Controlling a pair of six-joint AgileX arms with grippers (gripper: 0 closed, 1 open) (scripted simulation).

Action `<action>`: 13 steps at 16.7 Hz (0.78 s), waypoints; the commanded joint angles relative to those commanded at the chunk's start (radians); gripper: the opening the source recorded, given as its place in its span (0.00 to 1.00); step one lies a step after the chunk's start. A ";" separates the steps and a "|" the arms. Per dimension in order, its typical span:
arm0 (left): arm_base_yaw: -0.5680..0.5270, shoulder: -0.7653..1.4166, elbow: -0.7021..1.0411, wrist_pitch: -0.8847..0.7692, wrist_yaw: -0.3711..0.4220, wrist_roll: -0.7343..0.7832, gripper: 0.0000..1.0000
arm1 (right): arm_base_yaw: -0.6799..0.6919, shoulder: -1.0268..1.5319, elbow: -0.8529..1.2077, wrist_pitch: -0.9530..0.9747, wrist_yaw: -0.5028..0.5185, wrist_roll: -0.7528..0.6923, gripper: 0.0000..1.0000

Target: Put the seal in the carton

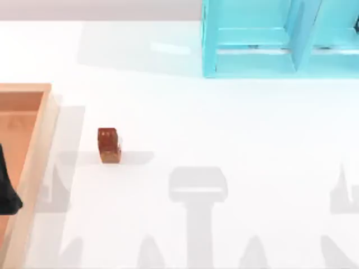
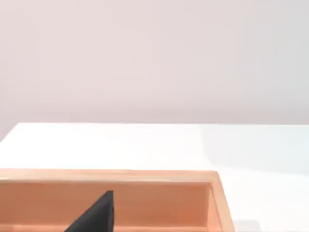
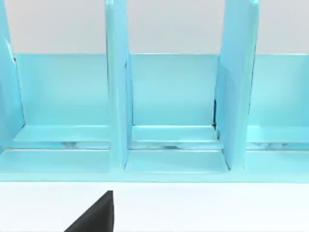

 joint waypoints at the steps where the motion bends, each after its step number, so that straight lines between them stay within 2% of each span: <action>1: 0.000 0.000 0.000 0.000 0.000 0.000 1.00 | 0.000 0.000 0.000 0.000 0.000 0.000 1.00; 6: -0.027 0.104 0.103 -0.081 0.002 -0.025 1.00 | 0.000 0.000 0.000 0.000 0.000 0.000 1.00; 9: -0.067 0.293 0.286 -0.211 0.002 -0.064 1.00 | 0.000 0.000 0.000 0.000 0.000 0.000 1.00; 13: -0.137 0.684 0.617 -0.445 0.000 -0.130 1.00 | 0.000 0.000 0.000 0.000 0.000 0.000 1.00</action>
